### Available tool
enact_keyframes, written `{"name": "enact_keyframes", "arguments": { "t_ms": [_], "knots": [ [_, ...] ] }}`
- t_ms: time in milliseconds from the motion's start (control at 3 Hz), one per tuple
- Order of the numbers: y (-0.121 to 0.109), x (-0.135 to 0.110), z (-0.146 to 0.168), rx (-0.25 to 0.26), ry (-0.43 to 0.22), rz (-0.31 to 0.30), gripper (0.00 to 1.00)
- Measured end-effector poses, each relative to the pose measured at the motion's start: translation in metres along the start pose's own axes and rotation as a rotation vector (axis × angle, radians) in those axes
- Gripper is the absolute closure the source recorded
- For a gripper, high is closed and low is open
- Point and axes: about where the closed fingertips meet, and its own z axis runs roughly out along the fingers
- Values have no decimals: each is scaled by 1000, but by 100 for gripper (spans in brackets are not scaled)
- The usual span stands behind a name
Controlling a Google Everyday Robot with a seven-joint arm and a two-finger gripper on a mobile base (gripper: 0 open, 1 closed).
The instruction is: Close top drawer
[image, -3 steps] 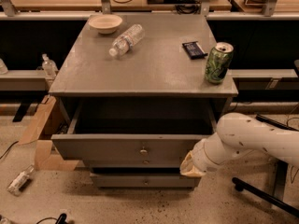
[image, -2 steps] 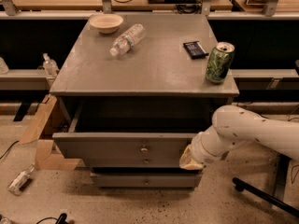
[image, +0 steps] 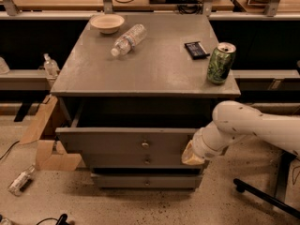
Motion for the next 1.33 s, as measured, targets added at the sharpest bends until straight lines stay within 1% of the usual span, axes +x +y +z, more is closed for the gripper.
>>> {"name": "enact_keyframes", "arguments": {
  "t_ms": [333,667,1333],
  "knots": [
    [-15,8,3,4,11,17,100],
    [-28,13,2,18,44,42,85],
    [-25,12,4,12,41,41,38]
  ]
}}
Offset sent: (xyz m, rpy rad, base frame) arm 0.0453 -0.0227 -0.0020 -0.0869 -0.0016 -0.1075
